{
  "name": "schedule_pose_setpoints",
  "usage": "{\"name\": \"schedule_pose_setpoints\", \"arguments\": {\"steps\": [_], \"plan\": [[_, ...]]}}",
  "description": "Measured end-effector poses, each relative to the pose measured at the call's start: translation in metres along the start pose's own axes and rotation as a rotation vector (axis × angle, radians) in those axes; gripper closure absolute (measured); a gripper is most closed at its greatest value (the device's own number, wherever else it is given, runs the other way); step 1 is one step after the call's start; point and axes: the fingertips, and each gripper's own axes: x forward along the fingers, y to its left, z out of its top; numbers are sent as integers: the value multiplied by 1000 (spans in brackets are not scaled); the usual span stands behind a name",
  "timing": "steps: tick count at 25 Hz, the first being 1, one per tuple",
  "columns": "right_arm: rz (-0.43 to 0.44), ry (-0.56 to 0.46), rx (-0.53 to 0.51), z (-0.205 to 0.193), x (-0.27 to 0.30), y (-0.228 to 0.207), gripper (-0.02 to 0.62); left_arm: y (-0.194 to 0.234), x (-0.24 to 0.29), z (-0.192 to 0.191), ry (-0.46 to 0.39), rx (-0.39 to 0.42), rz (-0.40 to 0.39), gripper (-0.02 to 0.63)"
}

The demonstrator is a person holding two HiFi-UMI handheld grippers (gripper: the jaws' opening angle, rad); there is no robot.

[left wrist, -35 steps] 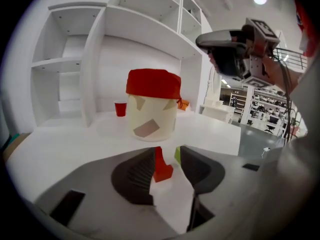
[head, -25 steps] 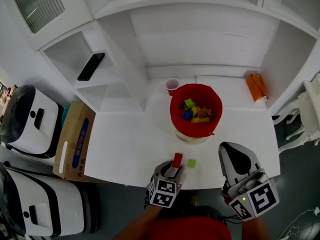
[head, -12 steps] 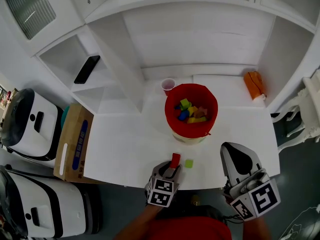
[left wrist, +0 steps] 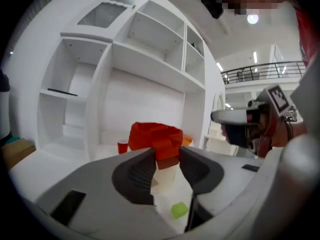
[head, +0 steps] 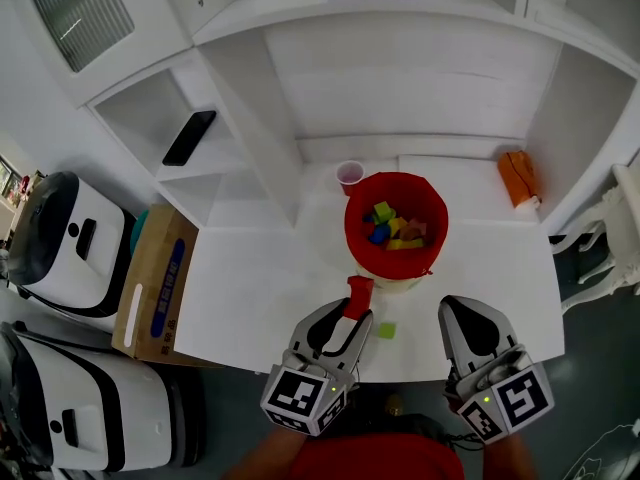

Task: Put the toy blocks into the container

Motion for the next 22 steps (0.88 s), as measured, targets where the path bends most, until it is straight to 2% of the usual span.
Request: {"name": "schedule_pose_setpoints", "arguments": {"steps": [4, 9, 16, 19, 22], "plan": [[-11, -1, 4, 0, -2, 1, 588, 1, 16, 46, -95, -20, -36, 436], [-38, -9, -1, 1, -7, -1, 588, 10, 51, 78, -123, 0, -64, 436], [-68, 27, 1, -9, -11, -3, 588, 15, 96, 83, -80, 30, -93, 425], [-72, 65, 10, -21, -9, -2, 588, 15, 99, 81, -76, 34, -109, 396], [-71, 121, 11, -38, -5, 0, 565, 13, 89, 86, -108, 18, -129, 399]]}}
